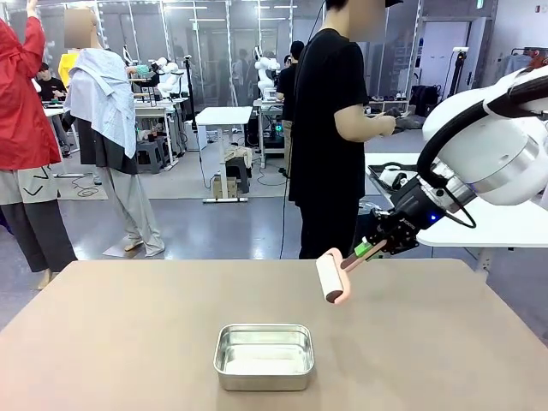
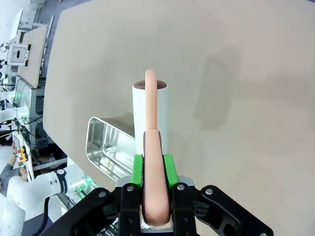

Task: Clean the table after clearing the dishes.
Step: When the right (or left) Handle tray is removed, use the right hand (or left hand) to clean the right (or left) side of the table with the Lint Roller.

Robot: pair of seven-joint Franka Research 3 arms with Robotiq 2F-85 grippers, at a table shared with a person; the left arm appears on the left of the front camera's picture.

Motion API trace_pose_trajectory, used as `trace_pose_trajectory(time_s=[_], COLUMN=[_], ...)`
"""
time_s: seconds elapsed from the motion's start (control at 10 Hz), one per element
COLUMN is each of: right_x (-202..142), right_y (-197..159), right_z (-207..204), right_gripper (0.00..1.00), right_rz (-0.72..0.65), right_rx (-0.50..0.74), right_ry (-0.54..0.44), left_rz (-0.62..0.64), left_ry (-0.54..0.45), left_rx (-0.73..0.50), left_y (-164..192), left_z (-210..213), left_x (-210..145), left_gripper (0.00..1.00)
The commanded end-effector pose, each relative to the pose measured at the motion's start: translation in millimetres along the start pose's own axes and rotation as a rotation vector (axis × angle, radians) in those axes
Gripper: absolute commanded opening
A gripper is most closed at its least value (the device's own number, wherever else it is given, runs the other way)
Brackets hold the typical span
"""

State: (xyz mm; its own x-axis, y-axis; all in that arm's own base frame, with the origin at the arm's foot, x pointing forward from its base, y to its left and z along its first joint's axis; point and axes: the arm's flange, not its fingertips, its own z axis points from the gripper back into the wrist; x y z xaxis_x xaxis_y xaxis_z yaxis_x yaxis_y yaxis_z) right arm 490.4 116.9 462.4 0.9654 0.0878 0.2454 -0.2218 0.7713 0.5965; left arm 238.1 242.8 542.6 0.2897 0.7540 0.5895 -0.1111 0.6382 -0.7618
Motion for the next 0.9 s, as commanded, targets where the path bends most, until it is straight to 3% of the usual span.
trace_pose_trajectory(time_s=[0.0, 0.4, 0.8], right_x=[0, 24, 41], right_y=[-1, -61, -95], right_z=[-4, -37, -61], right_gripper=[0.2, 0.2, 0.2], right_rz=[-0.003, -0.227, -0.34], right_rx=[0.004, 0.11, 0.167], right_ry=[0.013, 0.012, 0.1], left_rz=[0.005, 0.005, 0.005], left_ry=[0.005, 0.005, 0.005], left_rx=[0.011, 0.011, 0.011], left_y=[-1, -1, -1], left_z=[2, 2, 2], left_x=[0, 0, 0], left_gripper=[1.0, 1.0, 1.0])
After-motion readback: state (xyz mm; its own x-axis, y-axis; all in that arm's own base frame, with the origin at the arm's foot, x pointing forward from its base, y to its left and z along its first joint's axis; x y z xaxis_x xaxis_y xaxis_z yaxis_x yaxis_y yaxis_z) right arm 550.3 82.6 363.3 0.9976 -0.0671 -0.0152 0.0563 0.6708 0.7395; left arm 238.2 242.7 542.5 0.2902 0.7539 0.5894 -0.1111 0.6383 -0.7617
